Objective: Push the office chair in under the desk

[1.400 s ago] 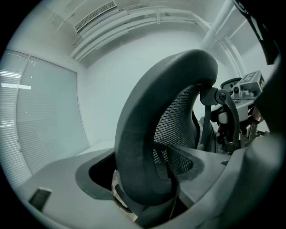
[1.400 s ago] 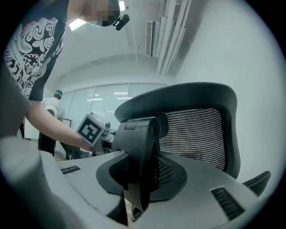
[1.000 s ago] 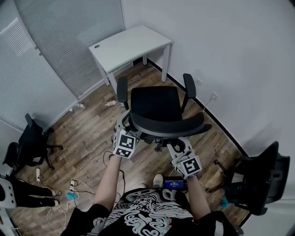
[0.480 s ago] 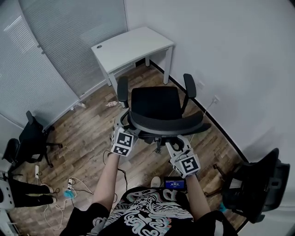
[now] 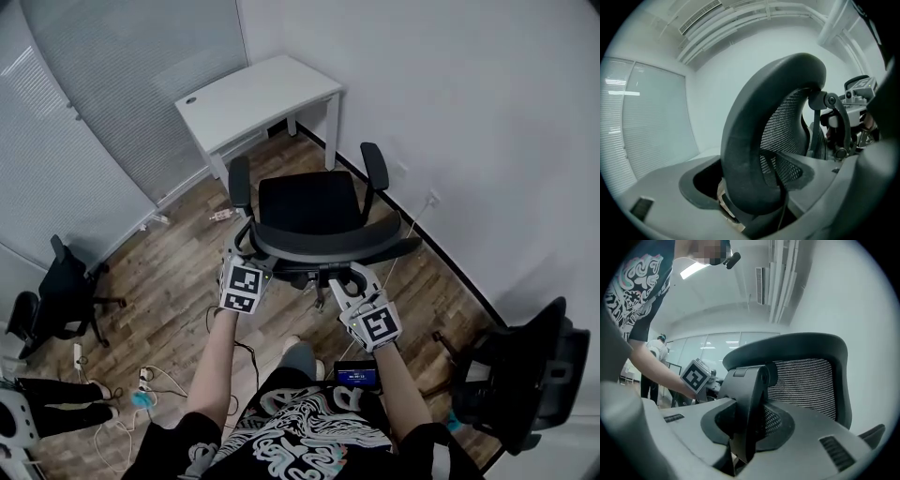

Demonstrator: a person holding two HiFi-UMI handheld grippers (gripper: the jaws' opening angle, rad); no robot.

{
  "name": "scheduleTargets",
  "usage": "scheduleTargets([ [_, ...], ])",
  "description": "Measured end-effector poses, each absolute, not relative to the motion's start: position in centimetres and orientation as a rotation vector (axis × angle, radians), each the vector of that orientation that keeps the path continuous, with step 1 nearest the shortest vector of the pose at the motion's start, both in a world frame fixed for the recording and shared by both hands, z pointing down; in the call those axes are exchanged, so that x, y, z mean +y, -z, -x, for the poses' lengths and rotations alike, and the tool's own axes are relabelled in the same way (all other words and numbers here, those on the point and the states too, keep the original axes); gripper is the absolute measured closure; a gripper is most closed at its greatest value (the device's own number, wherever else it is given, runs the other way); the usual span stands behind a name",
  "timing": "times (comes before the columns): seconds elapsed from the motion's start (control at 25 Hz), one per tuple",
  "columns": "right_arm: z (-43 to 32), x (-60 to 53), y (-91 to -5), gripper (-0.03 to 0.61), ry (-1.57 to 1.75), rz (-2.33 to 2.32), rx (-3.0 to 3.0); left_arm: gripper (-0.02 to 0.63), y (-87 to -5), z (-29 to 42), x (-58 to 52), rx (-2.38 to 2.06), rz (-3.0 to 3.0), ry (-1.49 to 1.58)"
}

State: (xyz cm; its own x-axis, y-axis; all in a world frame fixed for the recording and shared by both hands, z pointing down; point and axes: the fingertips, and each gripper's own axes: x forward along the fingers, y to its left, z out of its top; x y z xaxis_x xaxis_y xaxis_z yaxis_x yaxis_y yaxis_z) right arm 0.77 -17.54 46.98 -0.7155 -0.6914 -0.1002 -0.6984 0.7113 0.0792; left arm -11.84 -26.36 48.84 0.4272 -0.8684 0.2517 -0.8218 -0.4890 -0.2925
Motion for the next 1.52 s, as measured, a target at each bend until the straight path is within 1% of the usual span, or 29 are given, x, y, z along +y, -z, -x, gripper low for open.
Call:
scheduleTargets([
  [0.84, -4.4, -22.5, -46.9, 0.517, -0.132, 0.992, 2.887, 0.244, -49.0, 8.8, -30.4, 1.593, 2.493, 0.564],
  [1.16, -5.7, -25.1, -46.7, 0.517, -0.131, 0.945, 2.907, 0.256, -48.7, 7.8, -32.5, 1.617, 2.524, 0.543],
  [1.28, -6.4, -25.8, -46.8, 0.515, -0.127, 0.915, 2.916, 0.282, -48.6, 7.3, -32.9, 1.637, 2.547, 0.522],
  [1.52, -8.1, -26.8, -47.0, 0.515, -0.093, 0.851, 2.945, 0.282, -48.5, 5.9, -33.1, 1.658, 2.601, 0.484],
])
